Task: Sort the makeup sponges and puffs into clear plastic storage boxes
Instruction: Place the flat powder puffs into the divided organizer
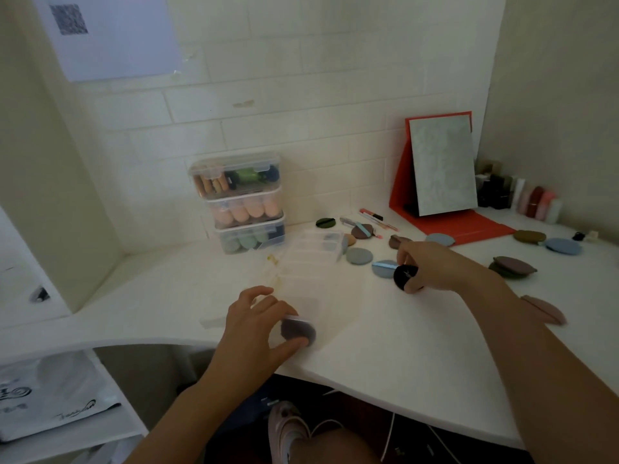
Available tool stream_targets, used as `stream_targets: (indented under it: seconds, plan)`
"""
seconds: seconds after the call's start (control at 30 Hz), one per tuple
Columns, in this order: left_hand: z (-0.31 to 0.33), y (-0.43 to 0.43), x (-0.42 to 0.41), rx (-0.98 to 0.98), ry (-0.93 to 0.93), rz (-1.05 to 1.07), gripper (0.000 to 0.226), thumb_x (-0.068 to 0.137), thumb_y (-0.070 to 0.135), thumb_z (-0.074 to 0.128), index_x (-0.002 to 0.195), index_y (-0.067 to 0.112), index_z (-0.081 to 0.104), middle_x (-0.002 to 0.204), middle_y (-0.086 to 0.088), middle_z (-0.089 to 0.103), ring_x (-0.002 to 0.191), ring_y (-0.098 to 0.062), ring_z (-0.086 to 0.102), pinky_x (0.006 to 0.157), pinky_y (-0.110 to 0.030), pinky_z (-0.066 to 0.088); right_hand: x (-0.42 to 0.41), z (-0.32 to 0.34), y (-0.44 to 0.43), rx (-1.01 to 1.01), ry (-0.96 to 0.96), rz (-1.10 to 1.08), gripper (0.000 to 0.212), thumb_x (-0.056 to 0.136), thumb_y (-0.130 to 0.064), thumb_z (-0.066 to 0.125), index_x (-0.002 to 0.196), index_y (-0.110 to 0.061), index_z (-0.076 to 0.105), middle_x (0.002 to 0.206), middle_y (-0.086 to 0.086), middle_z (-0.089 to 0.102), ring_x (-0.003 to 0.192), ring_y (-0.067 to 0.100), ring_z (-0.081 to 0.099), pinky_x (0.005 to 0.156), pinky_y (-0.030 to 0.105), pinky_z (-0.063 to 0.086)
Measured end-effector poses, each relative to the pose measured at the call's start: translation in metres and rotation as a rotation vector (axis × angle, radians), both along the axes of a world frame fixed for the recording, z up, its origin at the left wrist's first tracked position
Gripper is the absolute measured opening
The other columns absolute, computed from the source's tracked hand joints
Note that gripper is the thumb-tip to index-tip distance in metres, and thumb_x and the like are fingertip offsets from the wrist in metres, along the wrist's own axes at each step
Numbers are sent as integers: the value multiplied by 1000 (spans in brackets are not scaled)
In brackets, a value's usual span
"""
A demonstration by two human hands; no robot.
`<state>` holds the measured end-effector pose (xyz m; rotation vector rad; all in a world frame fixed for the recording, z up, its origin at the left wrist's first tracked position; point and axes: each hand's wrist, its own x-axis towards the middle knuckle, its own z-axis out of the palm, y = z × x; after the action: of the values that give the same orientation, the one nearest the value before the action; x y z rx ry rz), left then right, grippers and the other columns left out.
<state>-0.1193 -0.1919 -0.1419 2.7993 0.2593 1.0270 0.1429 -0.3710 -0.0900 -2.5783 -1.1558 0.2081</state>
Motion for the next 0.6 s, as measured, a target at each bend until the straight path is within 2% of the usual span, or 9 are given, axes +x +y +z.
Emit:
stream_targets:
  seconds: [0.1, 0.17, 0.3, 0.37, 0.5, 0.6]
  plan:
    - [-3, 0, 1, 16, -15, 6, 35, 70, 57, 54, 88, 29, 62, 90, 18, 61, 112, -11, 38, 83, -35, 37, 2, -1, 3, 101, -4, -17, 38, 80, -10, 71, 112, -16, 52, 90, -5, 50, 85, 12, 52, 60, 18, 42]
    - [-4, 0, 1, 18, -12, 7, 33, 71, 57, 54, 89, 31, 60, 92, 17, 60, 112, -12, 37, 84, -35, 37, -3, 3, 7, 232, 39, -20, 29, 83, -10, 68, 106, -21, 55, 83, -7, 53, 79, 12, 53, 57, 19, 40]
    - [-6, -3, 1, 41, -15, 22, 29, 71, 58, 52, 92, 38, 48, 88, 12, 58, 112, -13, 37, 83, -33, 35, -38, 22, 24, 679, 290, 111, 23, 82, -9, 70, 90, -26, 57, 79, -5, 59, 64, 6, 55, 59, 17, 41]
    - [-6, -4, 2, 45, -22, 31, 30, 71, 58, 51, 93, 39, 45, 85, 12, 55, 111, -12, 36, 83, -33, 34, -63, 25, 32, 800, 434, 221, 22, 83, -7, 69, 91, -25, 59, 77, -4, 62, 57, 2, 56, 56, 16, 43]
    - [-8, -5, 4, 72, -35, 36, 29, 71, 57, 51, 92, 39, 44, 84, 15, 51, 110, -14, 38, 80, -33, 36, -101, 19, 42, 720, 382, 332, 22, 84, -15, 68, 98, -29, 57, 79, -8, 64, 59, 2, 58, 57, 16, 47]
    - [-8, -6, 5, 67, -32, 41, 29, 72, 58, 49, 92, 38, 43, 88, 18, 48, 111, -16, 41, 81, -33, 36, -113, 16, 45, 655, 163, 358, 17, 86, -21, 66, 96, -32, 56, 80, -15, 61, 61, 2, 55, 59, 13, 47]
